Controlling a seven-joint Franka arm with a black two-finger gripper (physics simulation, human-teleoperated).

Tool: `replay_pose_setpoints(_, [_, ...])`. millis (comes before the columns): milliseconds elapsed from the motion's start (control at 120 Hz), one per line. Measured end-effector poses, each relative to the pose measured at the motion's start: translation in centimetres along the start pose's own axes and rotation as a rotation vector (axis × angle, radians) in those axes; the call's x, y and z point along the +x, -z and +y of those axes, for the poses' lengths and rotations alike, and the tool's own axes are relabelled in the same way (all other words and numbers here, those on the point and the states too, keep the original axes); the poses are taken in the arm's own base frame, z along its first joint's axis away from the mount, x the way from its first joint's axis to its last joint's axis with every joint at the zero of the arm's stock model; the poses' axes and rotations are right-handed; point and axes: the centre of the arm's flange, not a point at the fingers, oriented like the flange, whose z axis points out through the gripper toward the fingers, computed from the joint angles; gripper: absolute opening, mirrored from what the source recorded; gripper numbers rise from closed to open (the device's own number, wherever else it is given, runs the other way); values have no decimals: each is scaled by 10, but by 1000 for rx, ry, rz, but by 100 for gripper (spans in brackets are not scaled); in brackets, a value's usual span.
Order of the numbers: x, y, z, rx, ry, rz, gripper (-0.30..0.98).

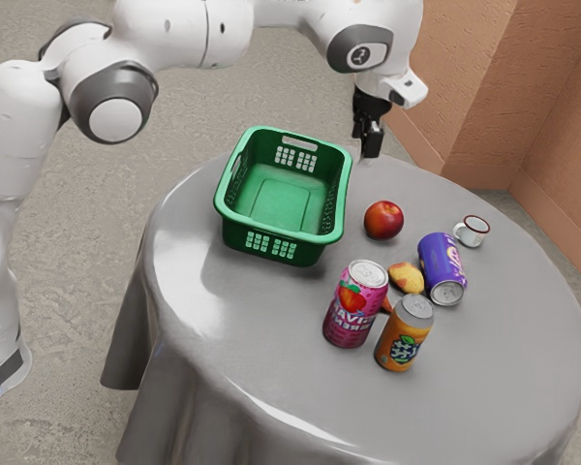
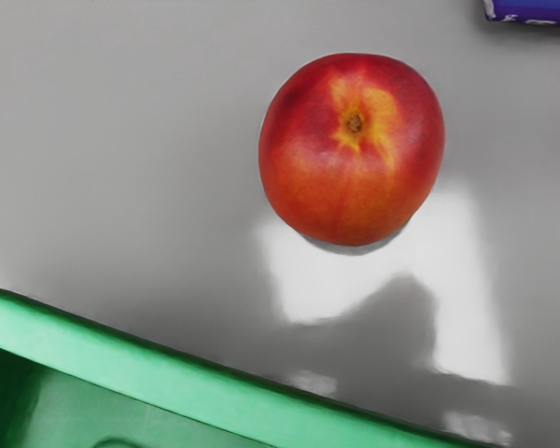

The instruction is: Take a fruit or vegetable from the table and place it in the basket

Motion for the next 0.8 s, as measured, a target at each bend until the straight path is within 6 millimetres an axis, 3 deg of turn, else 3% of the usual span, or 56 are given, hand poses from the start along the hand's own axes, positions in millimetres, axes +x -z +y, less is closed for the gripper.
replay_pose_setpoints(117, [-1,-18,-5,-5,-55,-8,69])
replay_pose_setpoints(375, [7,-27,-14,3,-153,18,69])
replay_pose_setpoints(800, [46,-61,10,-18,-302,45,69])
